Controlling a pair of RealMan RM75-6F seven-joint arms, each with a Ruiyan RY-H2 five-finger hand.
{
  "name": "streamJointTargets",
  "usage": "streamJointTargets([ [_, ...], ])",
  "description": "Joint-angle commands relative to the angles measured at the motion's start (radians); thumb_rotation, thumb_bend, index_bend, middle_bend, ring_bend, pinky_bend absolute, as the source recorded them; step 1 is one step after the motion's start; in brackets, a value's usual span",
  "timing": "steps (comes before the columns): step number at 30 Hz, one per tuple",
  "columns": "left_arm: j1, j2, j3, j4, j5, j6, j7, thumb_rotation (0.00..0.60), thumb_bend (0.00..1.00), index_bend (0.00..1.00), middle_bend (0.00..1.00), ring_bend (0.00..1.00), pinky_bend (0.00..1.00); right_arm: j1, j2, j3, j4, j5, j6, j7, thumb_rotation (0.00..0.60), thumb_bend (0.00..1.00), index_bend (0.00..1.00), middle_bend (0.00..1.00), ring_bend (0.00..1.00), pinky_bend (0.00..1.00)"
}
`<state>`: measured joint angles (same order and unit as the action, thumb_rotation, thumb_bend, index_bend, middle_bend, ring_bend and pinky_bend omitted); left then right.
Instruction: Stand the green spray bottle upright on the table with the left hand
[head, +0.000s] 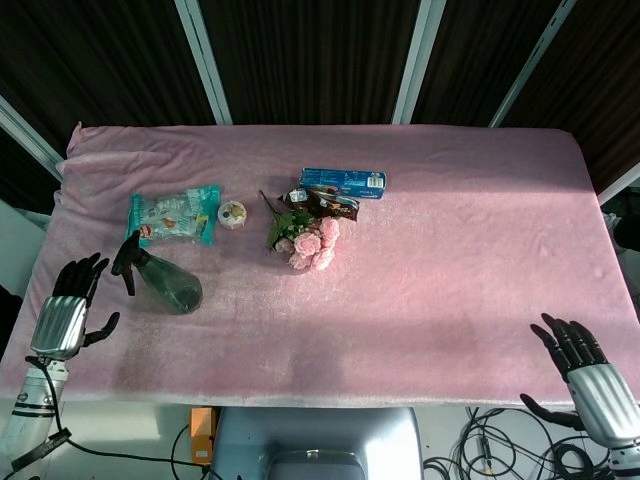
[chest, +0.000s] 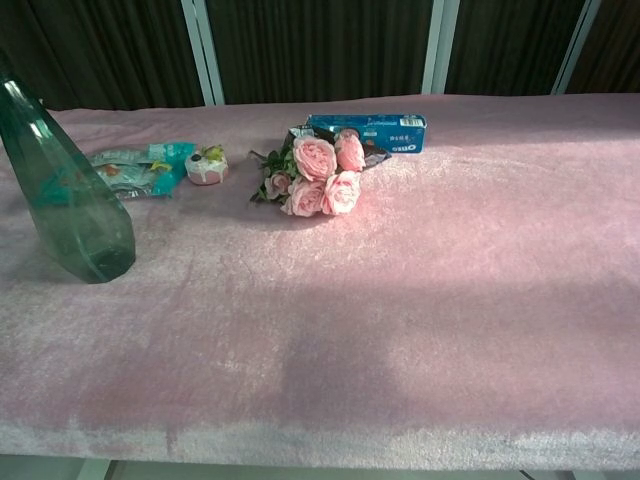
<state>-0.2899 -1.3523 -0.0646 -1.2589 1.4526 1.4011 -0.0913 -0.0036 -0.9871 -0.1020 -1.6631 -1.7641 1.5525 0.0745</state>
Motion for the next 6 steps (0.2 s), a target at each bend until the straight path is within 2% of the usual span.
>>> streamJointTargets([
  [1, 0.123, -0.013, 0.071, -0.014, 0.016, 0.152, 0.387, 0.6, 0.33, 0.0, 0.0, 0.0, 0.0, 0.004, -0.009, 0.0, -0.007, 0.004, -0.015, -0.025, 0.6, 0.34, 0.0, 0.0, 0.0, 0.0],
  [6, 0.12, 0.003, 0.078, -0.031, 0.027, 0.118, 0.358, 0.6, 0.34, 0.0, 0.0, 0.0, 0.0, 0.004, -0.015, 0.002, -0.01, 0.015, -0.024, -0.042, 0.6, 0.34, 0.0, 0.0, 0.0, 0.0],
])
